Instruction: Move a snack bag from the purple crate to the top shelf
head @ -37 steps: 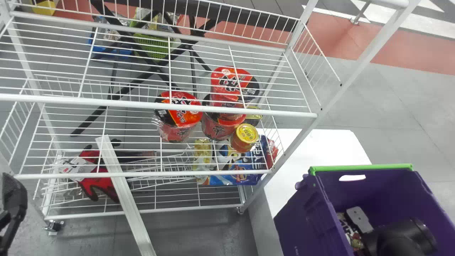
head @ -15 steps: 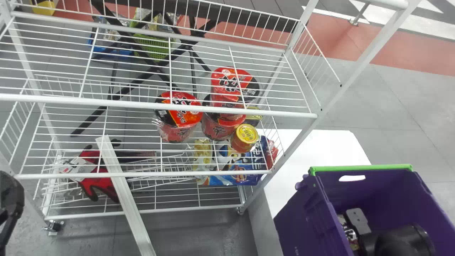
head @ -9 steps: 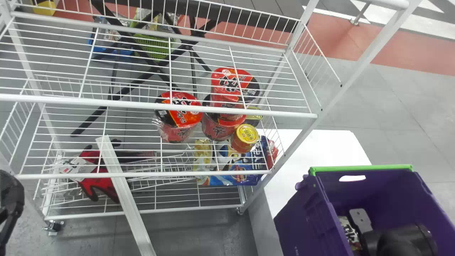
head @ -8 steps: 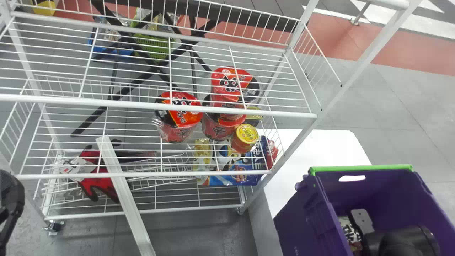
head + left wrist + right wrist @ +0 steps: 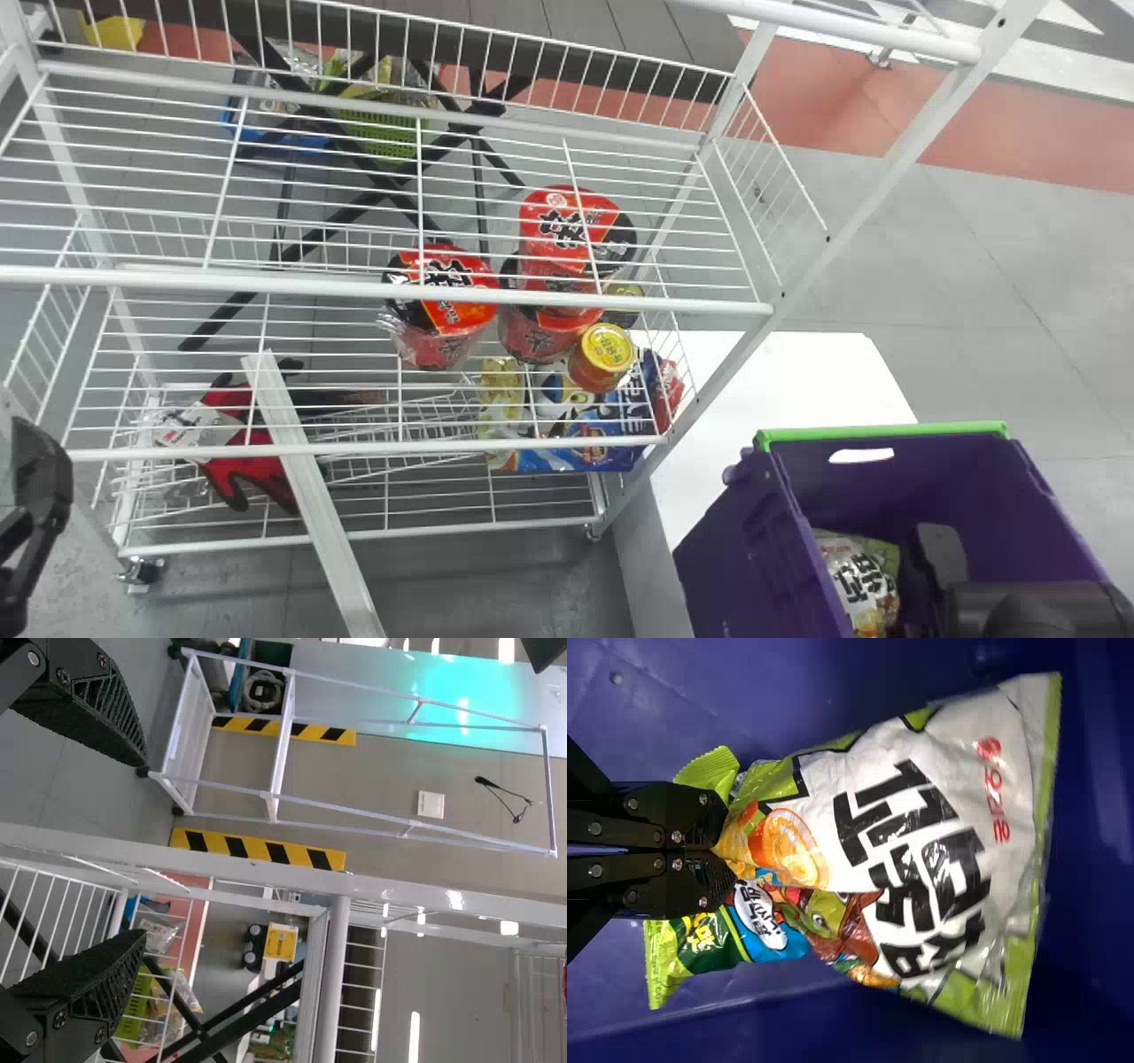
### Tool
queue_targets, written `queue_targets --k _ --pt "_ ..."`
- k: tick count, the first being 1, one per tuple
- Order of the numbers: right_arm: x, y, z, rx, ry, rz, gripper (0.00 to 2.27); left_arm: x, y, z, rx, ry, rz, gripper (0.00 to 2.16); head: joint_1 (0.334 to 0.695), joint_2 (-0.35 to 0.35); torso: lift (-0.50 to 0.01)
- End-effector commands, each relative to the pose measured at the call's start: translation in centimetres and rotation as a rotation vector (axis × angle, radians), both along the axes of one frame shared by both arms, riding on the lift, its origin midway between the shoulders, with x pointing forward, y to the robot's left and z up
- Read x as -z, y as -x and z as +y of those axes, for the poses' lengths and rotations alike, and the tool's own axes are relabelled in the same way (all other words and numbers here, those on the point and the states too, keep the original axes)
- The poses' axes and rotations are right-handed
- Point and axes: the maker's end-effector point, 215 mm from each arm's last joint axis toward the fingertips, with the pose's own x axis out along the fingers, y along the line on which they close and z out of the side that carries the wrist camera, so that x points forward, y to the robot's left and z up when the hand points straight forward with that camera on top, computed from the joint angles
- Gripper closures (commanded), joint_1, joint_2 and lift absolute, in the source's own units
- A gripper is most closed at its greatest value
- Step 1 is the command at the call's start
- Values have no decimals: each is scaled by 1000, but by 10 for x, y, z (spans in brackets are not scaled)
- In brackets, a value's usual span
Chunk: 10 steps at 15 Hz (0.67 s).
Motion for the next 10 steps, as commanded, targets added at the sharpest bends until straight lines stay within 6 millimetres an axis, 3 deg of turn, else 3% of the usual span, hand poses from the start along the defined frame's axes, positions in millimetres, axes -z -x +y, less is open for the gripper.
queue_targets --k 1,10 --pt "-2 0 -2 5 4 -8 2142 1 -1 -1 1 2 4 147 695 -350 -407" --pt "-3 -2 10 15 -18 -43 2142 4 -2 -7 11 1 13 147 695 -350 -371"
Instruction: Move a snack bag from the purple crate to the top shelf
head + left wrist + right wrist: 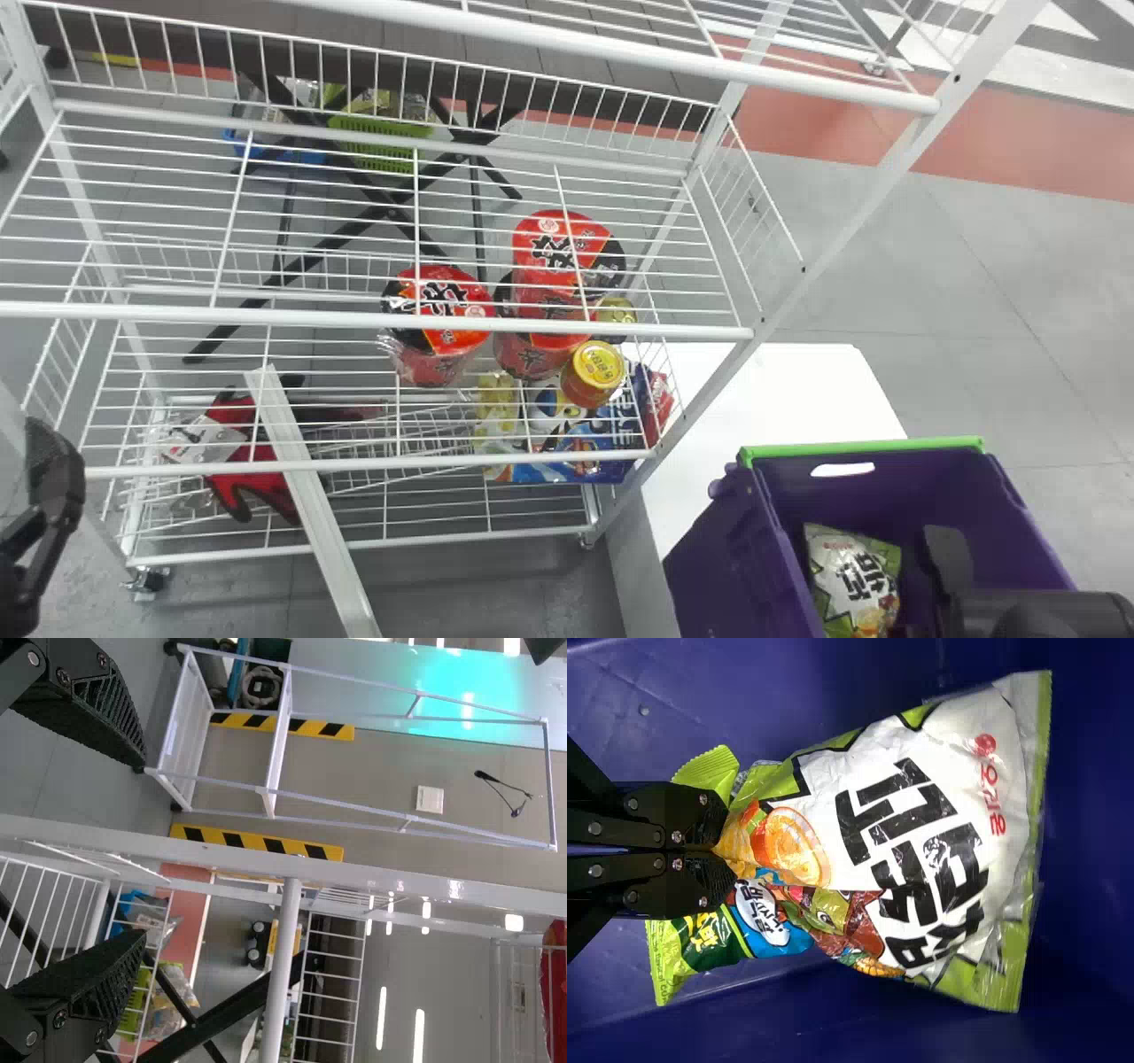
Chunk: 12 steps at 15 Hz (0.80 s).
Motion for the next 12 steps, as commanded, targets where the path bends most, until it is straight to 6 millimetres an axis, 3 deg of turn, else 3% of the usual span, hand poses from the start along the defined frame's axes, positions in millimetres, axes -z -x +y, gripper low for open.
queue_targets --k 1,12 --pt "-2 -2 4 13 -16 -23 2142 0 0 -1 1 0 0 147 695 -350 -367" --pt "-8 -3 25 16 -41 -67 2142 3 1 1 -4 0 7 147 695 -350 -324"
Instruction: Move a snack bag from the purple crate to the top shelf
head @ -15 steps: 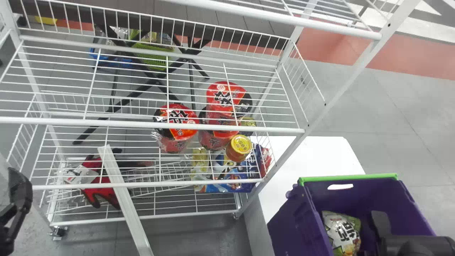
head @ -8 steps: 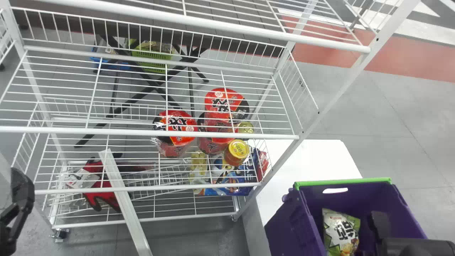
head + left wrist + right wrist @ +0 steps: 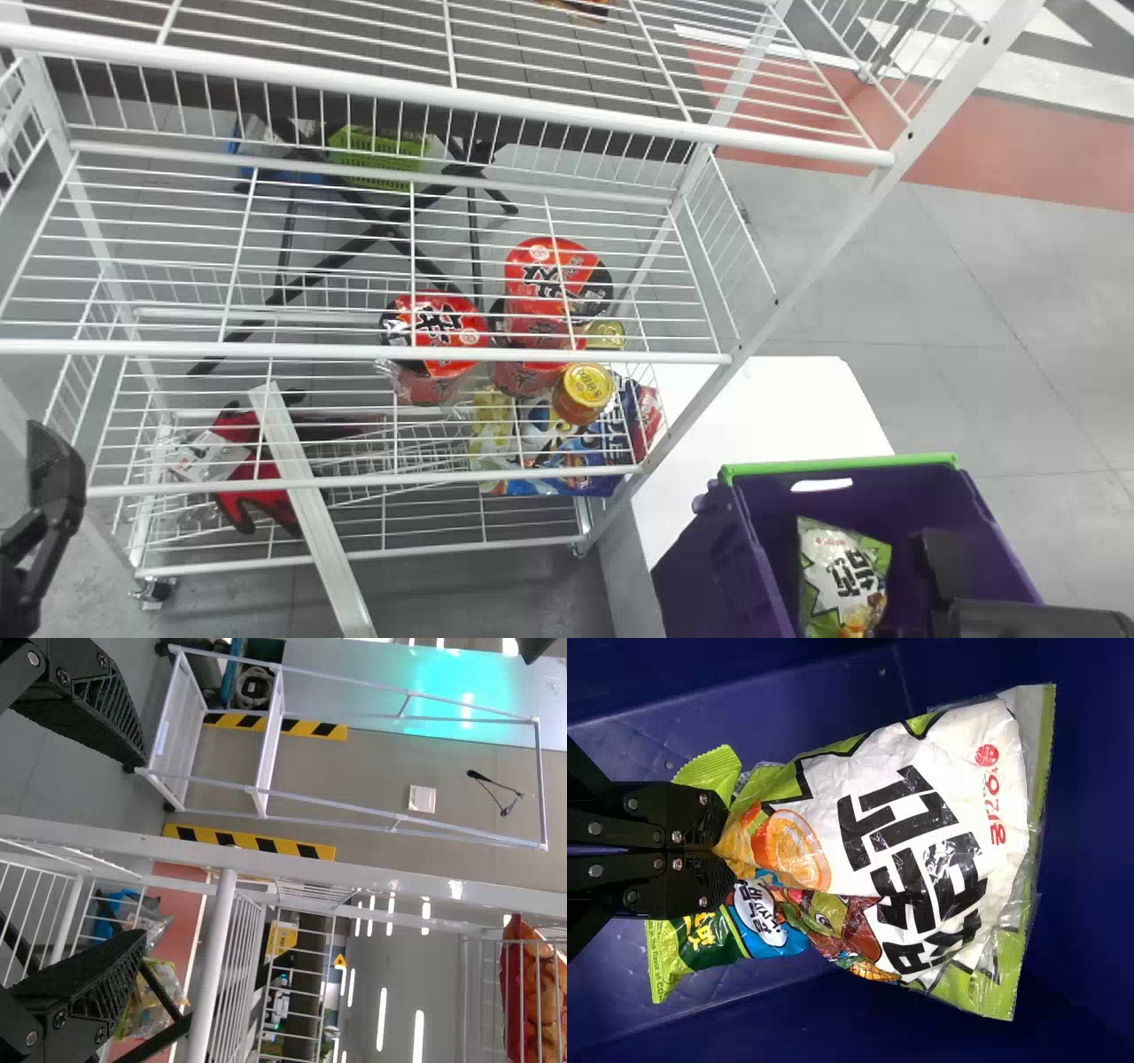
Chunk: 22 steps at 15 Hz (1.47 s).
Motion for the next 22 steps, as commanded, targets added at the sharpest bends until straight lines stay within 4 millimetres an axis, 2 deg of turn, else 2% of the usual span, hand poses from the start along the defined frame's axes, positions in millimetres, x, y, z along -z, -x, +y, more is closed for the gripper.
queue_targets --k 1,22 --pt "-4 3 2 15 -3 -11 2142 1 0 0 0 0 3 147 695 -350 -320" --pt "-14 19 11 33 -17 -72 2142 5 1 -9 20 -1 20 147 695 -350 -236"
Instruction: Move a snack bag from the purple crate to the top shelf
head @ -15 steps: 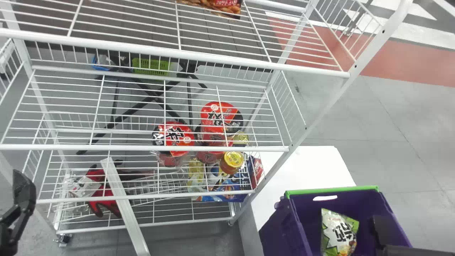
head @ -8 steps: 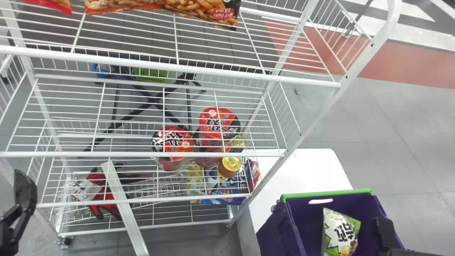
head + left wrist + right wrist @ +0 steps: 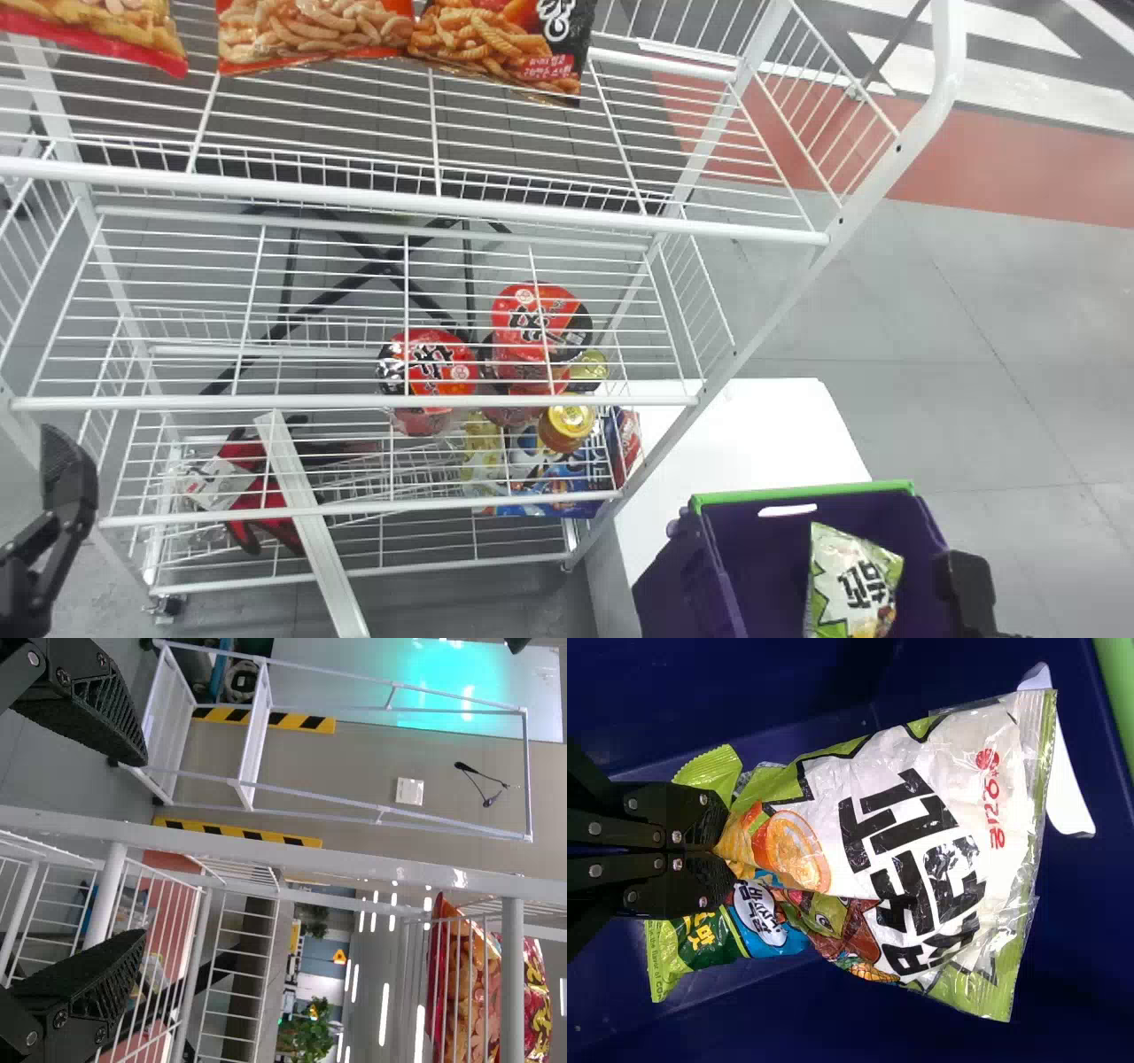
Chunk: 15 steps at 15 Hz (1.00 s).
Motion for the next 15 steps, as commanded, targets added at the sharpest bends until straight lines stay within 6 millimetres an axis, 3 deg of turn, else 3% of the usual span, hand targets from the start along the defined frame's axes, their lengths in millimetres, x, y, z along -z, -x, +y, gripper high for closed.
queue_targets --k 1,15 --pt "-2 2 1 -1 4 -5 2142 1 1 -1 3 -3 4 147 695 -350 -233" --pt "-10 11 -7 11 11 -21 2138 9 -1 -12 24 2 34 147 695 -350 -177"
